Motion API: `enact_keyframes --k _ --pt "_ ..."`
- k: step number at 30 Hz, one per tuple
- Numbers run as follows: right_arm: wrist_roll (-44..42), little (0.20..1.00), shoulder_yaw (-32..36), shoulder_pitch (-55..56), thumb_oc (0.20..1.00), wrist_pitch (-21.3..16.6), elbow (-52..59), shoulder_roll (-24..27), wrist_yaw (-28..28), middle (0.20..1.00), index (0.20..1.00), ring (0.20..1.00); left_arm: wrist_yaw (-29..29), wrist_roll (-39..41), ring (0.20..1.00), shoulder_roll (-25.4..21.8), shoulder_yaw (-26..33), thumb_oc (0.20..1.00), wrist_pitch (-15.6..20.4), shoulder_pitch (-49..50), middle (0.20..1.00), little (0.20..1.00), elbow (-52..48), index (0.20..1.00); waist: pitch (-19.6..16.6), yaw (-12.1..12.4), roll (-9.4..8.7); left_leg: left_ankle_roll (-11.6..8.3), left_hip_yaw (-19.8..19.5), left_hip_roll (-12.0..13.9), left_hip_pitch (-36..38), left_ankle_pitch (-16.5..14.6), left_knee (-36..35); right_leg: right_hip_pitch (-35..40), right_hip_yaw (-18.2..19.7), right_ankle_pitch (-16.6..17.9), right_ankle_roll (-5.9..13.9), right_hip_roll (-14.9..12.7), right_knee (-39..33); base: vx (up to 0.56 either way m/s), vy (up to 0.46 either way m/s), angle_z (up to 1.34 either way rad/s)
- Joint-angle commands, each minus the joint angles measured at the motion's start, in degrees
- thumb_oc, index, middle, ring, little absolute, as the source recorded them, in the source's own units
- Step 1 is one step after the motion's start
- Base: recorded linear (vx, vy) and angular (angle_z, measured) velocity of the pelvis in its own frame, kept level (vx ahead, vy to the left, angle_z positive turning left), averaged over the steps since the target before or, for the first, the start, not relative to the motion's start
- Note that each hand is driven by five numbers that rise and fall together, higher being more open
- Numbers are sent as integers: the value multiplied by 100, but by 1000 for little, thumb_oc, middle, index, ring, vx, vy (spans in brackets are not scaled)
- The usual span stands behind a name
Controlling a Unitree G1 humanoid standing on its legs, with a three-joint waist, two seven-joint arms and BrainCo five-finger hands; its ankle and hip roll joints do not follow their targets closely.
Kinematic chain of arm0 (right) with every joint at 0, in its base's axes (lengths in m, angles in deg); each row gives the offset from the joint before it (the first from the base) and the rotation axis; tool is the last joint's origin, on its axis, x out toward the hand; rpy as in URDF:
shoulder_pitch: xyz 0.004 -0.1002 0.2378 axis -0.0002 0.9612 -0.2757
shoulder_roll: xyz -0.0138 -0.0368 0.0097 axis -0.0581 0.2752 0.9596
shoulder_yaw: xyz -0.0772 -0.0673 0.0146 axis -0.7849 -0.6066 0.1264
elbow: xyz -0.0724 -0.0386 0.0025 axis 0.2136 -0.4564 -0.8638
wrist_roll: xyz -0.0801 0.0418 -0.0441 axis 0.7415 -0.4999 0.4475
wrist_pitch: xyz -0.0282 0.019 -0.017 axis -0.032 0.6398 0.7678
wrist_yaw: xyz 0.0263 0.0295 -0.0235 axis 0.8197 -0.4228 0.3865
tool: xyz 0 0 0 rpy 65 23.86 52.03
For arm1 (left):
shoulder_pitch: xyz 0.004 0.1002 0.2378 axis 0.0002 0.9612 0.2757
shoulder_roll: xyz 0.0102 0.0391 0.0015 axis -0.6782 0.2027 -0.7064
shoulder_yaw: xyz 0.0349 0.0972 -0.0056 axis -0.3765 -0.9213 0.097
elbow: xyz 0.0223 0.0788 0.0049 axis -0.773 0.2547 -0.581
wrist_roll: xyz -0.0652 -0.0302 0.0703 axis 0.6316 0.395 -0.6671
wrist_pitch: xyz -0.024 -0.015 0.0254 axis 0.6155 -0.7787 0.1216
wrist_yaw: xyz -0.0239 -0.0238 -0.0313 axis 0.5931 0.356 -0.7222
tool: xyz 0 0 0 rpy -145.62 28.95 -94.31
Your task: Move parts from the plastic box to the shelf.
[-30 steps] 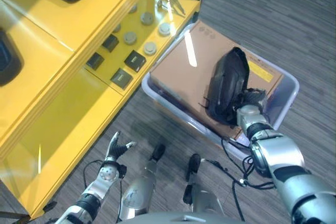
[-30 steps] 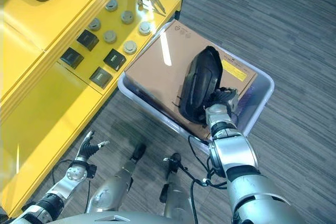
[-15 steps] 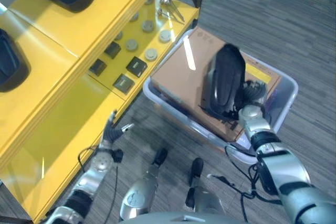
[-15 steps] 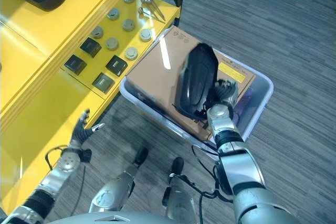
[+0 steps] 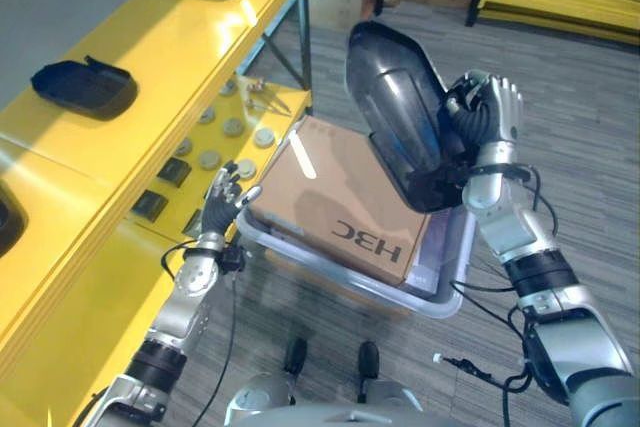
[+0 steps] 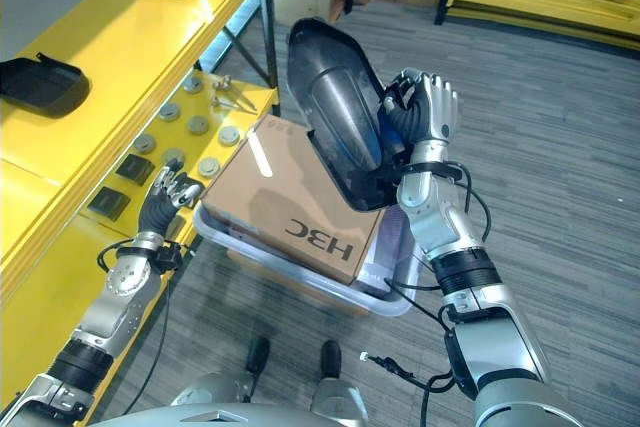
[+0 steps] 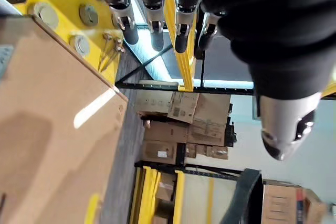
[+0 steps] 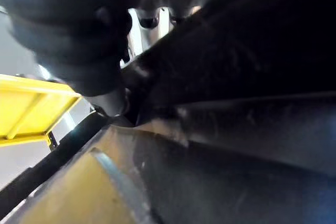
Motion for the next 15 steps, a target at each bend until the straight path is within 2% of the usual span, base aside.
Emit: enact_keyframes --k 1,4,11,15 --pt "388 200 -11 199 200 -190 403 140 -60 200 200 200 -252 1266 1000 -42 -398 1000 144 -151 1000 1000 187 1000 -955 29 -499 -111 431 259 -286 -563 257 326 124 -918 345 -403 163 22 -24 -14" --pt "539 200 -43 245 200 -221 774 176 -5 200 200 200 -319 1723 1000 -19 -541 1000 84 -354 1000 1000 184 1000 -1066 -44 -521 -121 498 331 -159 -591 224 379 192 -953 335 -369 184 19 -38 -16" --pt "1162 200 -441 241 200 -246 1164 426 138 200 200 200 -309 1866 1000 -67 -810 1000 9 -755 1000 1000 36 1000 -1227 -131 -561 -147 556 417 -23 -595 173 432 273 -972 298 -286 190 -5 -21 -16" --pt "1259 200 -623 270 200 -267 1252 393 203 200 200 200 -357 1994 1000 -42 -963 1000 -29 -898 1000 1000 -77 1000 -1270 -147 -572 -152 553 446 16 -593 152 458 283 -962 293 -273 179 0 0 0"
